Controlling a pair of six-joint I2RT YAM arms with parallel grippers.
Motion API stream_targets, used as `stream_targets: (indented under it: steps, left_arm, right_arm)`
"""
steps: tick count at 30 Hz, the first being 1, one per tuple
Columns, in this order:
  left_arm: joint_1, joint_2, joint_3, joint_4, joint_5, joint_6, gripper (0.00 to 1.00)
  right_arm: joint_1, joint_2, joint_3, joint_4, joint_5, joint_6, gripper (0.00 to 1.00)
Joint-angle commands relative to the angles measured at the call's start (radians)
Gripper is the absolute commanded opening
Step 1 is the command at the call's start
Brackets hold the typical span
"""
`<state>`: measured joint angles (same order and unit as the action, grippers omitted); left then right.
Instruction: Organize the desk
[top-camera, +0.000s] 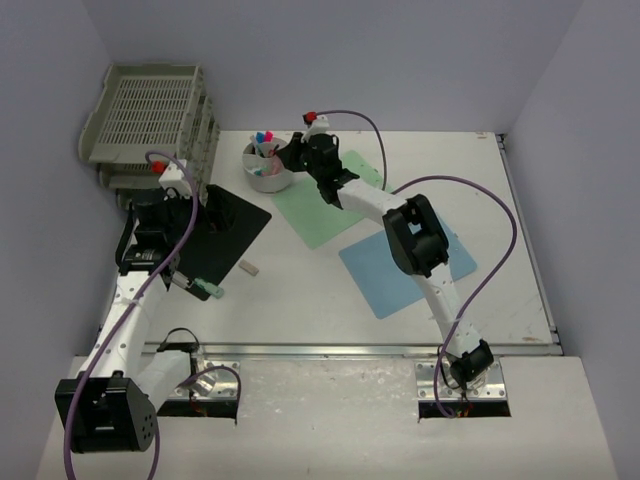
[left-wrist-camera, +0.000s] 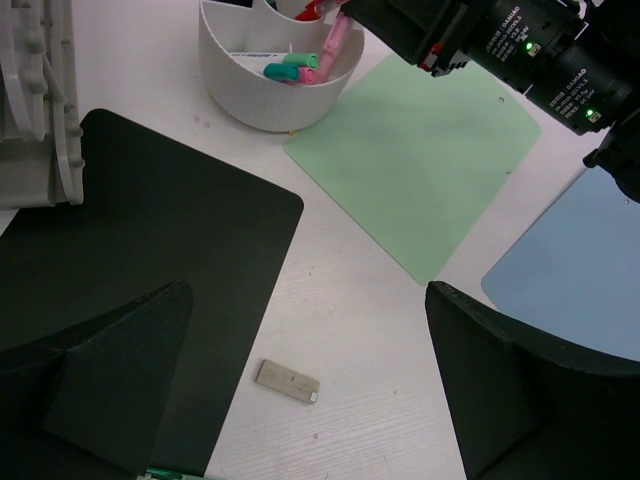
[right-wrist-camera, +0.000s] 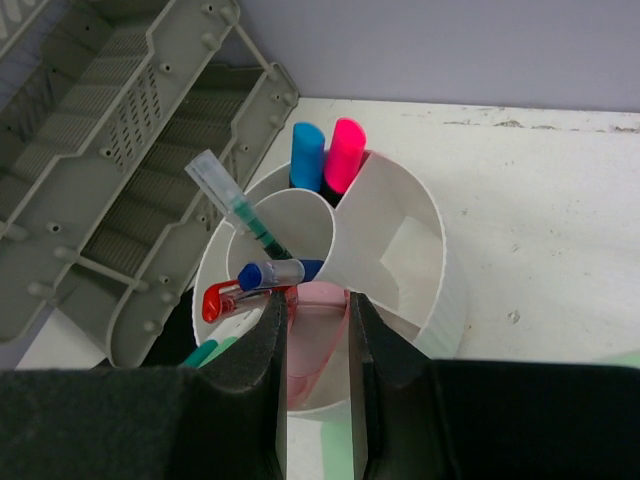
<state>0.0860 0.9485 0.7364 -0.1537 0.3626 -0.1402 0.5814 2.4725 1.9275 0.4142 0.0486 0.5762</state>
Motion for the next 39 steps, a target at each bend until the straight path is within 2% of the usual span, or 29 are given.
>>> stream_targets:
  steps: [1,5,6,8,9,12,14,17,21,24,26,30,34,39]
  left_arm:
    - [0.017,-0.013,-0.010,0.054,0.023,-0.011,1.00]
    - [0.018,-0.013,-0.014,0.063,0.027,-0.015,1.00]
    - [0.018,-0.013,-0.015,0.066,0.027,-0.015,1.00]
    - [0.020,-0.013,-0.015,0.066,0.027,-0.015,1.00]
    - [0.021,-0.014,-0.015,0.065,0.026,-0.013,1.00]
    - [0.023,-0.019,-0.016,0.056,0.025,0.003,1.00]
    - [0.025,-0.018,-0.008,0.031,0.021,0.044,1.00]
    - [0.030,-0.002,0.019,-0.037,0.007,0.132,1.00]
    - [0.049,0.014,0.072,-0.183,0.111,0.471,0.96]
    - [0.060,0.065,0.143,-0.435,0.213,0.839,0.91]
    - [0.061,0.119,0.198,-0.674,0.262,1.134,0.86]
    - [0.060,0.195,0.222,-0.976,0.234,1.521,0.84]
    - [0.031,0.262,0.173,-1.053,0.159,1.657,0.80]
    - [-0.085,0.175,-0.012,-0.900,0.005,1.684,0.79]
  right_arm:
    - [0.006,-0.051,0.005,0.042,0.001,-0.009,0.00]
    - [0.006,-0.063,0.002,0.051,0.014,-0.026,0.00]
    - [0.006,-0.063,0.001,0.052,0.005,-0.028,0.06]
    - [0.008,-0.064,-0.004,0.057,-0.013,-0.036,0.31]
    - [0.006,-0.064,-0.007,0.057,-0.024,-0.039,0.46]
    - [0.006,-0.069,-0.021,0.056,-0.042,-0.040,0.65]
    - [0.007,-0.073,-0.023,0.047,-0.046,-0.035,0.70]
    - [0.006,-0.090,-0.036,0.038,-0.073,-0.032,0.70]
    - [0.006,-0.124,-0.054,0.028,-0.095,-0.046,0.70]
    - [0.006,-0.172,-0.114,0.028,-0.122,-0.089,0.70]
    - [0.006,-0.224,-0.163,0.035,-0.140,-0.120,0.71]
    - [0.006,-0.328,-0.275,-0.005,-0.136,-0.145,0.73]
    - [-0.018,-0.421,-0.319,-0.143,-0.133,-0.107,0.73]
    - [-0.078,-0.562,-0.438,-0.352,-0.125,-0.029,0.75]
